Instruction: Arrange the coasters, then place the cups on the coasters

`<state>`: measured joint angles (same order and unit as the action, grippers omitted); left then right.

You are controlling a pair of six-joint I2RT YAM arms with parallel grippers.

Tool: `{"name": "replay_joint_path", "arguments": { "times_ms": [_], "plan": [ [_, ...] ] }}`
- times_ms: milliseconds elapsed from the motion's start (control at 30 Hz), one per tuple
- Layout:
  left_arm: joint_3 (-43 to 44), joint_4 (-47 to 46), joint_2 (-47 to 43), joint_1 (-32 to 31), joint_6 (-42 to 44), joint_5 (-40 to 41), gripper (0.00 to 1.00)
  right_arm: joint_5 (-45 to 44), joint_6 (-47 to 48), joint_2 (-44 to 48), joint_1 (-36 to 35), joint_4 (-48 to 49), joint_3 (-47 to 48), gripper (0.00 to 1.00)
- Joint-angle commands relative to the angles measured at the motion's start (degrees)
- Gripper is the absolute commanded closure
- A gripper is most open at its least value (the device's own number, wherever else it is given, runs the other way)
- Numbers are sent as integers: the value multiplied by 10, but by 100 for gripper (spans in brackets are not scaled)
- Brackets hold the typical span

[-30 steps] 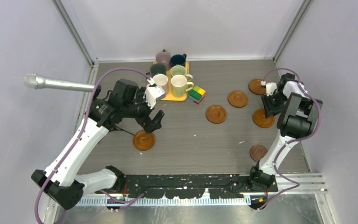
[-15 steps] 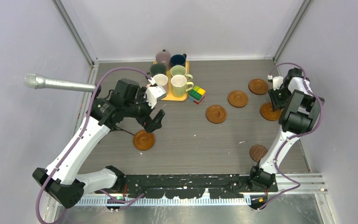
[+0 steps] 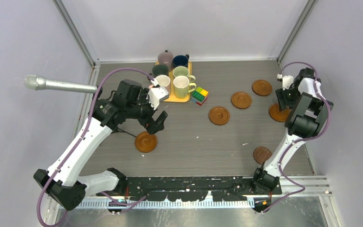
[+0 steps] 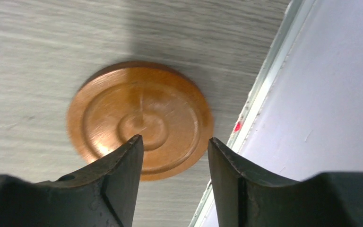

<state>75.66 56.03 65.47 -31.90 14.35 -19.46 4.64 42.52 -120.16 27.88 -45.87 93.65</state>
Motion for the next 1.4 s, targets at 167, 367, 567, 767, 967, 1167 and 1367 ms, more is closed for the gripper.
{"name": "replay_joint_path", "arguments": {
  "times_ms": [167,367,567,767,967,1167,1367],
  "plan": [
    [10,-16,-17,0,5,-14,0,167,87,187,-8,-220,-40,35],
    [5,-14,-31,0,7,-25,0,150,165,295,-10,-232,-219,30],
    [4,-8,-42,0,6,-35,0,109,178,366,-12,-176,-340,30],
    [0,-8,-48,0,7,-35,0,69,150,379,-27,-87,-416,31],
    [4,-5,-46,0,7,-34,0,25,110,372,-69,-2,-463,34],
    [3,-8,-41,-1,7,-31,0,22,62,339,-86,45,-451,47],
    [6,-7,-35,0,7,-29,0,39,28,277,-86,51,-387,54]
  ]
}}
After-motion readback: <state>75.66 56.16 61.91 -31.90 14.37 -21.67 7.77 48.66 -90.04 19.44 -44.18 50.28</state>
